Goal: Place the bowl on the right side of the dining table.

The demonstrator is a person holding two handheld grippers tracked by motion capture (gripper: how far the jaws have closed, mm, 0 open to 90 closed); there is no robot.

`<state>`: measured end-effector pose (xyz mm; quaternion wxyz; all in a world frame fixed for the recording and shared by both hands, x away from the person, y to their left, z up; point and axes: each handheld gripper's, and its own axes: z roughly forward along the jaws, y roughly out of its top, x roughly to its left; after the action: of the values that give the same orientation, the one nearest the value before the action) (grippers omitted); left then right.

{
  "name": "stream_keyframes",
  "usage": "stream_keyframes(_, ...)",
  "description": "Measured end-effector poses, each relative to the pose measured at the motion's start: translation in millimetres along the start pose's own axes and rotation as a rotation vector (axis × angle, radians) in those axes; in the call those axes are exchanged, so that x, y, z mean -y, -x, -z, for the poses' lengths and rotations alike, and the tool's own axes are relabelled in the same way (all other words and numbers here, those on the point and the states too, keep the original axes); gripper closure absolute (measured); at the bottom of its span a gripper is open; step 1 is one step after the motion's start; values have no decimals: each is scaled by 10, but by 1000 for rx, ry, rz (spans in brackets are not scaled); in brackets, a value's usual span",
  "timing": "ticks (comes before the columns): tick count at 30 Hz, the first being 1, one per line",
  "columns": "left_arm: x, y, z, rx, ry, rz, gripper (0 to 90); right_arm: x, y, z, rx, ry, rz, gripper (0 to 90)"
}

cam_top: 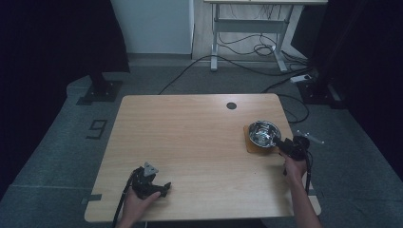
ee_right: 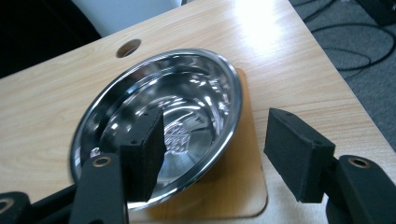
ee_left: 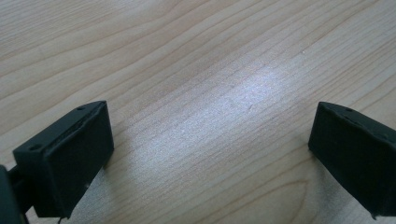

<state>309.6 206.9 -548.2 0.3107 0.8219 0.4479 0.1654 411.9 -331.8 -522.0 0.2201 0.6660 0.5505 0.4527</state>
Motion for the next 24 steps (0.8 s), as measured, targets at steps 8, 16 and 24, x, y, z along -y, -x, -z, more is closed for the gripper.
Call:
stream_keyframes(8,0,1,1,2,1,-2,0,58,-206,198,-49,-12,44,368)
stream_keyframes(16,1,2,2,4,1,-4,0,188,-531,491,-131,-37,142,366)
stream_keyframes(24,1,2,2,4,1,-4,0,379,-843,586,-234,-83,225,366)
